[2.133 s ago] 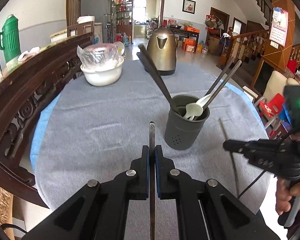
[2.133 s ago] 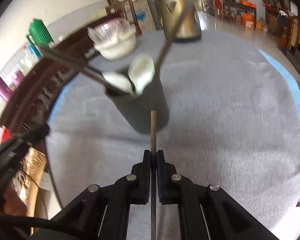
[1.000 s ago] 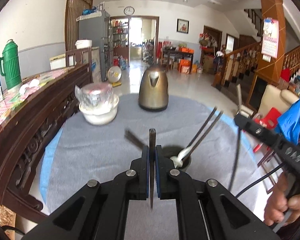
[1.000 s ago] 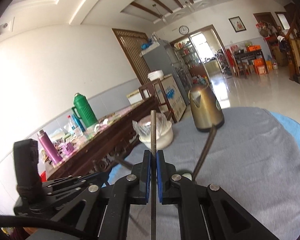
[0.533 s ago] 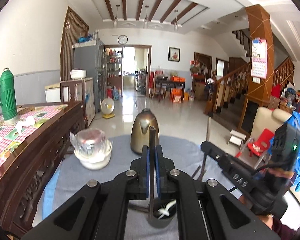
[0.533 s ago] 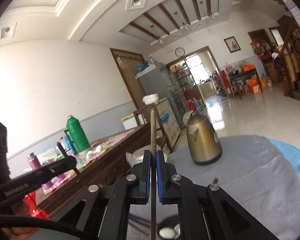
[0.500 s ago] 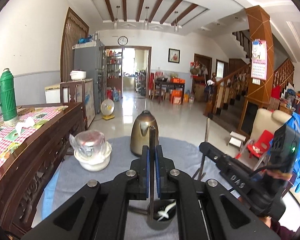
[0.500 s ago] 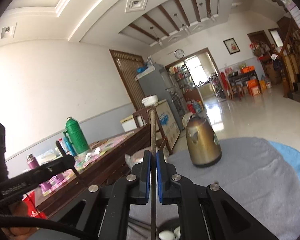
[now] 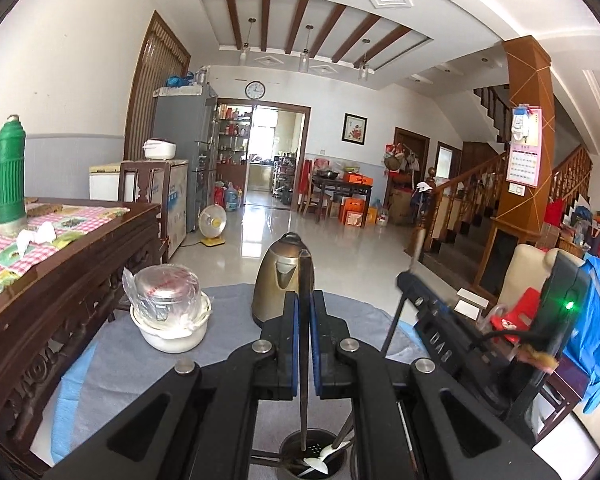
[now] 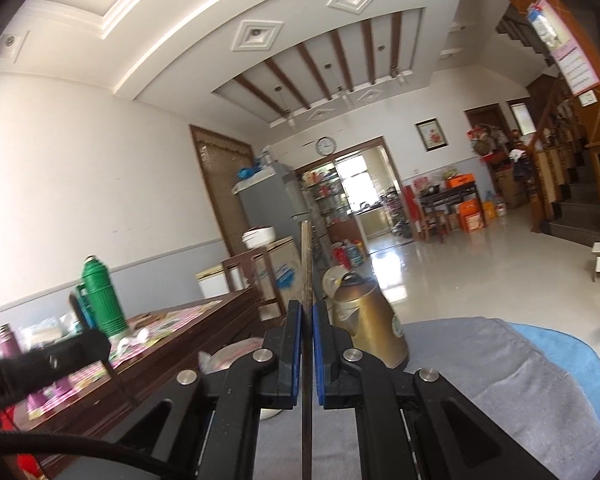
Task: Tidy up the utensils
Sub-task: 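Lift both chopsticks upright and carry them over the gray utensil holder, then lower the chopsticks into the holder and open both grippers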
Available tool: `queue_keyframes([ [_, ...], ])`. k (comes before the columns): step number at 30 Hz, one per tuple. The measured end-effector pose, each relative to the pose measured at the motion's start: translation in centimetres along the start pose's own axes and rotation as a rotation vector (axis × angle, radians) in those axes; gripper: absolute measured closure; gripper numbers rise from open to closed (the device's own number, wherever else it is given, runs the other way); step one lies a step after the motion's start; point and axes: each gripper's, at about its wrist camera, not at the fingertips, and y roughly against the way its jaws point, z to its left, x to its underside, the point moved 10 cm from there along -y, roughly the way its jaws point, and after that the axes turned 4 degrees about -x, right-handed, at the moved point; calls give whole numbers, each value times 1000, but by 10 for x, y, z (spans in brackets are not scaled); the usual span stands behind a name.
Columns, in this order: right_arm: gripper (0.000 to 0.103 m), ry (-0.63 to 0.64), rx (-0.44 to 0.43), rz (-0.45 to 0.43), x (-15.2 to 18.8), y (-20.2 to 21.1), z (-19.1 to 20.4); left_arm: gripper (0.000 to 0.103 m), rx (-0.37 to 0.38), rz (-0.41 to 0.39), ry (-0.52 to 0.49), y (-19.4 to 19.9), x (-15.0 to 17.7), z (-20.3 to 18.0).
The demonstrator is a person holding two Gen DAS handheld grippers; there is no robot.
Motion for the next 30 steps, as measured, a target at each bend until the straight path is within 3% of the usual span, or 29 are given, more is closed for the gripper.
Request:
queue_keyframes([
  [5,97,19,64,-5,6,-17,-6,97,-29,39,26,-21,20,9],
  [12,97,96,65,71,39,-29,-3,97,-61,111,30,-28,51,21],
  [22,97,112,10,147,67,15,-4,96,-92,159,-16,-12,69,19],
  [30,97,100,-5,183,86,34,-7,92,-172,208,-91,-4,83,18],
])
